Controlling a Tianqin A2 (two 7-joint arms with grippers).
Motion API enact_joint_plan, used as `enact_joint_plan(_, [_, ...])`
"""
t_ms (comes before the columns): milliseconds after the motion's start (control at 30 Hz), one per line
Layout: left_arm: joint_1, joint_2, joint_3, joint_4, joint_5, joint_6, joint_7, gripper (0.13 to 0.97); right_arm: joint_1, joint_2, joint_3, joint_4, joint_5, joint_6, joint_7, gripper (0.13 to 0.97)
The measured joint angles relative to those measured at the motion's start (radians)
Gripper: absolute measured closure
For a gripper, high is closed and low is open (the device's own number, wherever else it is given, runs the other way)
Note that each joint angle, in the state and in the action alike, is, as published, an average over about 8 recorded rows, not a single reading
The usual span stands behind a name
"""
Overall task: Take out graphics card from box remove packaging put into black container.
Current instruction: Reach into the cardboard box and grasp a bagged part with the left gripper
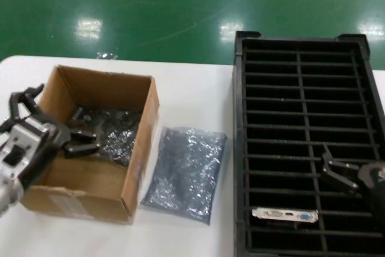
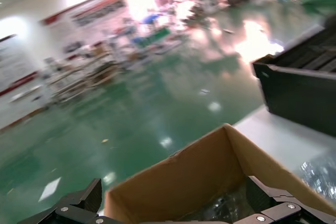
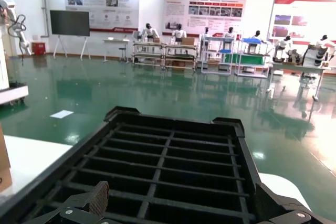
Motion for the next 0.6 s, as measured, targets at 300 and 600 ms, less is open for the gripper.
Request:
enact_joint_plan(300, [-0.371, -0.084, 0.221, 0.291, 0.207, 0.317, 0.139, 0.132, 0.0, 0.0, 0.0, 0.0, 0.0, 0.0, 0.0, 0.129])
enact_joint_plan(600, [-0.613, 0.026, 0.38, 0.66, 0.337, 0.278, 0.442, 0.132, 0.0, 0.0, 0.0, 0.0, 0.0, 0.0, 0.0, 0.129])
